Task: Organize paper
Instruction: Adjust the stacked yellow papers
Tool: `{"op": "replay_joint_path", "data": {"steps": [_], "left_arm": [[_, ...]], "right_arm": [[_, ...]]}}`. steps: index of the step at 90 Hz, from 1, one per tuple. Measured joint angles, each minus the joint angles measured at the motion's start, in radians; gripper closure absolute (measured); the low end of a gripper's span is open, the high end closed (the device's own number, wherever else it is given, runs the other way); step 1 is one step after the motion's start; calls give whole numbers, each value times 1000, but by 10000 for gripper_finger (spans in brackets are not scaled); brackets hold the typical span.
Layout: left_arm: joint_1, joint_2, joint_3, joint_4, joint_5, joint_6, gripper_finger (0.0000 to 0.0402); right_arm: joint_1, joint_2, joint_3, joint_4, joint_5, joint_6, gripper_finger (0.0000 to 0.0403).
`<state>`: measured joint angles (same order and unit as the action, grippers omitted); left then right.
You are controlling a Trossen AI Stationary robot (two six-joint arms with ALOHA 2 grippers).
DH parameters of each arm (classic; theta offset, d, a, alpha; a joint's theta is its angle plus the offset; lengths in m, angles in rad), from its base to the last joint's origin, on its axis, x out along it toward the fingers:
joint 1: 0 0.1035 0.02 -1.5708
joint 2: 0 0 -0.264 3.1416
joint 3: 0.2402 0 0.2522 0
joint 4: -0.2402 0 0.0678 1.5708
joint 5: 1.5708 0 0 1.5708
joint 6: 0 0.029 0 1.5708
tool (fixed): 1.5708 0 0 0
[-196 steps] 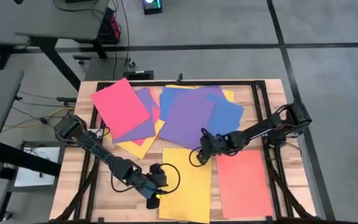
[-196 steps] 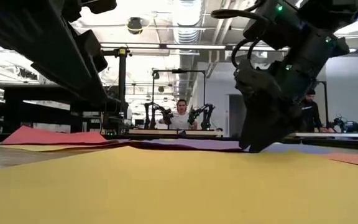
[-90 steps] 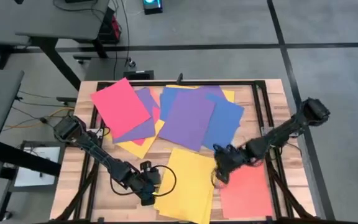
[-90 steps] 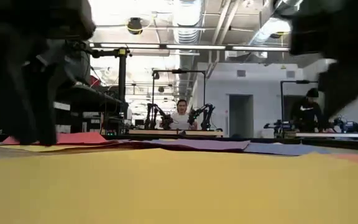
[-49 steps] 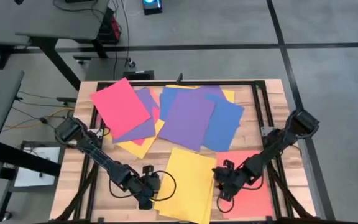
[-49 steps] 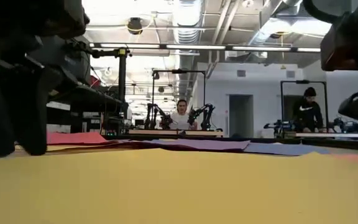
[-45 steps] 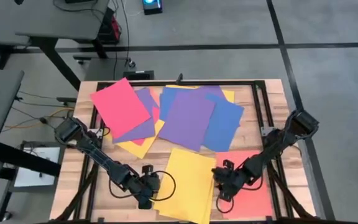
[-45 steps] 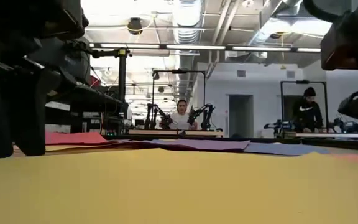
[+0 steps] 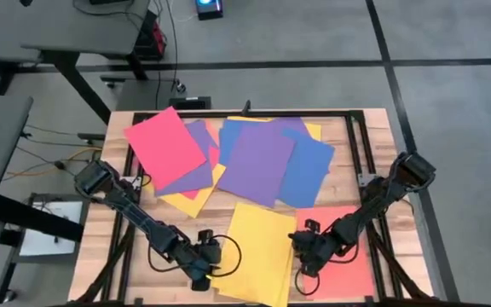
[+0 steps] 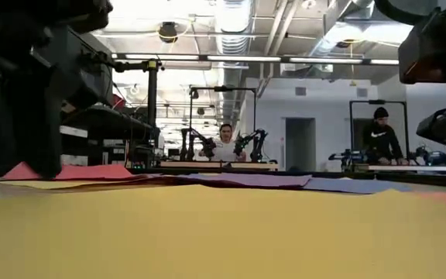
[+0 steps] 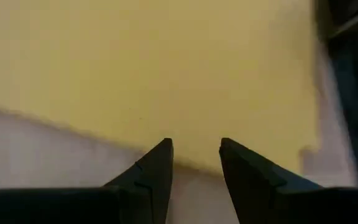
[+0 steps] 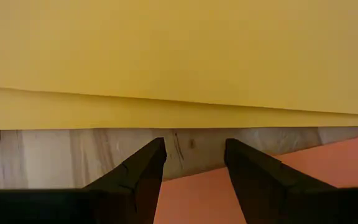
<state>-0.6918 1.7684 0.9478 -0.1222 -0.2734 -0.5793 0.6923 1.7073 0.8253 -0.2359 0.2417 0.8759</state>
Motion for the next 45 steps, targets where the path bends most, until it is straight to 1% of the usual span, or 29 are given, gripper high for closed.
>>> {"op": "replay_joint_path", "data": {"steps": [8,17,22,35,45], "left_arm": [[0,-5,23,-79,-24,43,283],[0,4,26,-107,-44,80,283],[0,30,26,-87,-44,104,283],[0,90,28,27,-53,130,283],[3,100,41,31,-58,126,283]], "right_arm": [[0,0,0,5,2,-14,236],[0,1,0,8,4,-34,236],[0,1,0,9,4,-40,236],[-5,1,0,9,4,-39,236],[-10,1,1,15,4,-50,236]]}}
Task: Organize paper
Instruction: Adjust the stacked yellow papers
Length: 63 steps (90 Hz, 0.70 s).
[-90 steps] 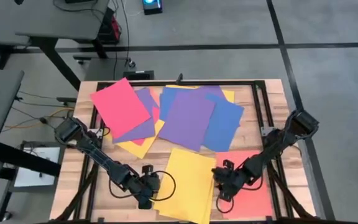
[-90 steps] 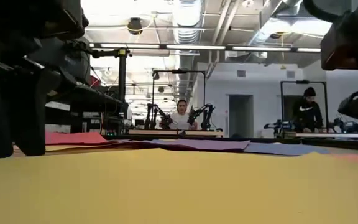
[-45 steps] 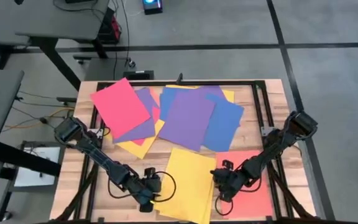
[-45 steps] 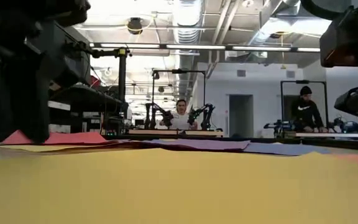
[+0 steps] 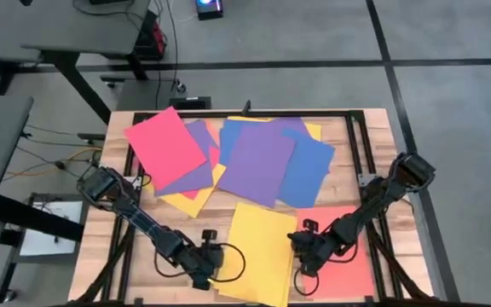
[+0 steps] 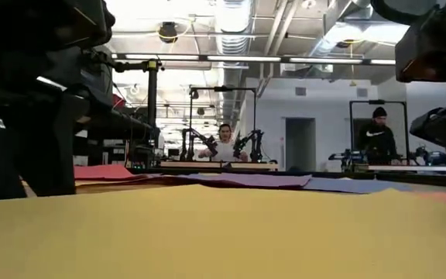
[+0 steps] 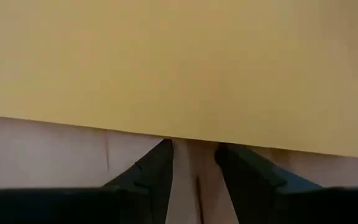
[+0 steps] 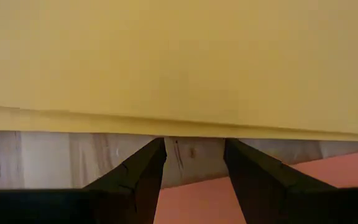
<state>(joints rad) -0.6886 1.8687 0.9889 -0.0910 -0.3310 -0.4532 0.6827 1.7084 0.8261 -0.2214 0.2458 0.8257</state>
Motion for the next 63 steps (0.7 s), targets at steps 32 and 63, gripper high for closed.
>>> {"op": "replay_joint_path", "data": {"steps": [32,63], "left_arm": [[4,4,24,32,15,-40,283],[-4,4,25,-23,39,-90,283]], "right_arm": [[-31,0,0,2,5,-18,236],[-36,0,0,-4,-3,-103,236]]}}
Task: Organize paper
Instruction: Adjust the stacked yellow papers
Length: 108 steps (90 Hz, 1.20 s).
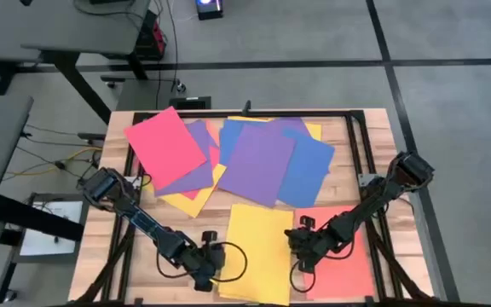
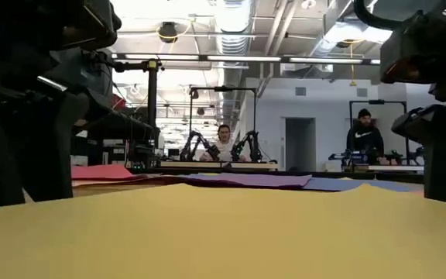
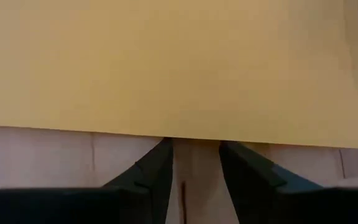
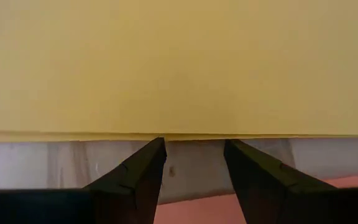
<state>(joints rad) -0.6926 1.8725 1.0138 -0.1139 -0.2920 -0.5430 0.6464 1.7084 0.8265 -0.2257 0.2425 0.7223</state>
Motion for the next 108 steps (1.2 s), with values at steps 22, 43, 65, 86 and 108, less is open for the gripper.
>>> {"op": "replay_joint_path", "data": {"steps": [22,43,65,86,108], "left_arm": [[-25,0,0,9,0,-80,283],[-49,0,0,6,-25,-137,283],[-41,0,-1,8,-26,-135,283],[-39,0,-2,28,-23,-132,283],[-49,-29,-1,-81,12,-182,283]], "right_arm": [[-39,0,0,1,-8,-109,237],[-82,0,0,31,2,-159,237],[-93,0,0,31,1,-155,237],[-92,0,0,37,0,-155,237],[-92,0,0,34,-7,-154,237]]}}
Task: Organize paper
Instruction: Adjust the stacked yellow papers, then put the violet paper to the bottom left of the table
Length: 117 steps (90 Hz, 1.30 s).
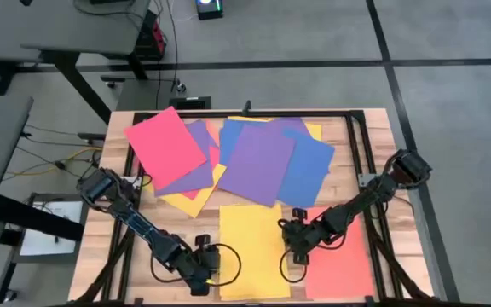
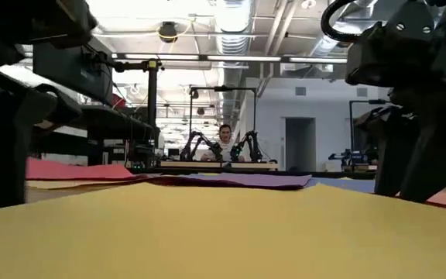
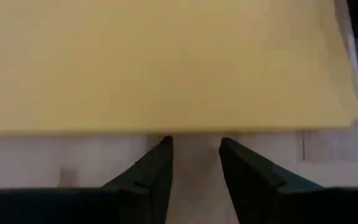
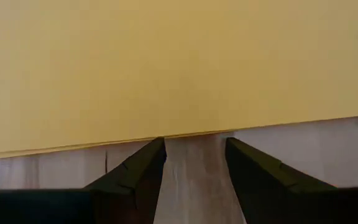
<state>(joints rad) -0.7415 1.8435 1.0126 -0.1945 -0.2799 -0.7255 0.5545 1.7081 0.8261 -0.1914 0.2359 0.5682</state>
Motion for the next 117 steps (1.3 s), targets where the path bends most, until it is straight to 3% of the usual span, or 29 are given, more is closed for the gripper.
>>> {"op": "replay_joint_path", "data": {"steps": [18,37,48,59,77,93,117], "left_arm": [[-3,-65,-1,-105,9,-38,283],[15,-160,-1,-295,-103,-91,283],[91,-228,-1,-407,-118,-66,283],[205,-289,-5,-481,-124,38,283],[450,-382,-76,-507,-43,185,259],[679,-435,-165,-507,-19,305,224],[928,-452,-217,-485,-40,414,216]], "right_arm": [[0,0,33,-71,-30,3,237],[0,-1,201,-490,-51,34,237],[-11,-2,259,-598,13,-7,237],[-60,-2,235,-529,107,-100,237],[-151,-26,82,-329,115,-124,237],[-171,-185,-88,-132,170,-108,236],[-171,-405,-278,144,422,-127,236]]}}
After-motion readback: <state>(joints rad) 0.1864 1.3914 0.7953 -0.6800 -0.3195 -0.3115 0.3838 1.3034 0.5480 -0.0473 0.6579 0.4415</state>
